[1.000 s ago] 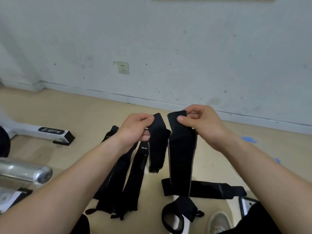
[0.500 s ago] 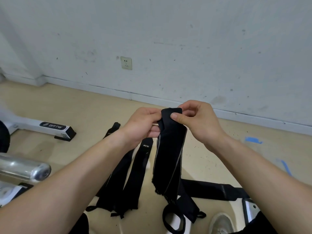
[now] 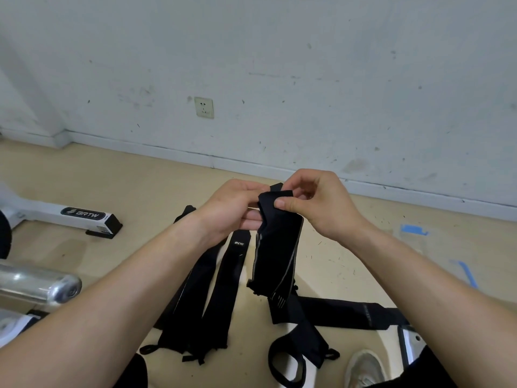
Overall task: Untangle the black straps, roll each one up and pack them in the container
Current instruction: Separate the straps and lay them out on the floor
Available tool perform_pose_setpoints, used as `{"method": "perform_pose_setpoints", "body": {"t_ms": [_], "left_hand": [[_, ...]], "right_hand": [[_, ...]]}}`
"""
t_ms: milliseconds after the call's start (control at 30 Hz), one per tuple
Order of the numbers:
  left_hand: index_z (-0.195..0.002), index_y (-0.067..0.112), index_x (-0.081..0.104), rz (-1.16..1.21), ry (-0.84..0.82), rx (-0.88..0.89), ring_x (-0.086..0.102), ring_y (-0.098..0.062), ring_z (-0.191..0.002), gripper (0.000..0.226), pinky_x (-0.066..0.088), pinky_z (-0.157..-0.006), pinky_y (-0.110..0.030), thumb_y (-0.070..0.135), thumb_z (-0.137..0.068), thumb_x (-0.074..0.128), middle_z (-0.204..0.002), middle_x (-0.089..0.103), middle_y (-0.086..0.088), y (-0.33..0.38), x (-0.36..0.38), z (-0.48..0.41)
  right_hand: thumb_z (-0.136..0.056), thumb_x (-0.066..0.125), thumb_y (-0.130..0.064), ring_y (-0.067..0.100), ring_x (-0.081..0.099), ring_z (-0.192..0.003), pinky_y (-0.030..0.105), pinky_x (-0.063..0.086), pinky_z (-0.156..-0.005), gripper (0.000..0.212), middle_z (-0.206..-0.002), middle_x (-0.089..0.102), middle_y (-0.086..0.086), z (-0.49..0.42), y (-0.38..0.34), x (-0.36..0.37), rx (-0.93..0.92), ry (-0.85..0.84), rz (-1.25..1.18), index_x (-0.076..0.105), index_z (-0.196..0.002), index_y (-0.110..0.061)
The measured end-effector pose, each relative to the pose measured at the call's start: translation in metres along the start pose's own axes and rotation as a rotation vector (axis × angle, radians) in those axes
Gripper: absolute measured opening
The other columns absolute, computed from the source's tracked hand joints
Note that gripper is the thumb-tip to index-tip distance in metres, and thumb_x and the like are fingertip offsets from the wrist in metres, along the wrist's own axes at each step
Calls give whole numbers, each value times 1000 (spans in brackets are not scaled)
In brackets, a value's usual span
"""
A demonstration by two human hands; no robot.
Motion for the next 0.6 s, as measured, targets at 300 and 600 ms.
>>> {"method": "perform_pose_setpoints", "body": {"t_ms": [300,600], "left_hand": [[-97,8,76,19,33,-13,73,-22,-67,25,59,-66,-29,10,-102,52,-80,73,-8,-3,-5,1],[-119,18,76,-130,-57,33,67,-11,-76,31,57,-81,-27,32,-91,76,-78,75,-2,0,2,5]], "right_hand": [[-74,89,-12,11,54,-60,33,50,-65,22,-65,68,-12,0,2,-1,-13,67,33,70,-73,-23],[-68,92,-20,3,49,-51,16,41,-54,29,-73,65,-12,1,3,-13,-7,191,131,65,-76,-27]]}}
Point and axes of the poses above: each hand's wrist, its own z-axis away from the middle knuckle, its own x-axis out of the palm, y = z × x, the point moved 9 cm from there along -z, towards the middle knuckle
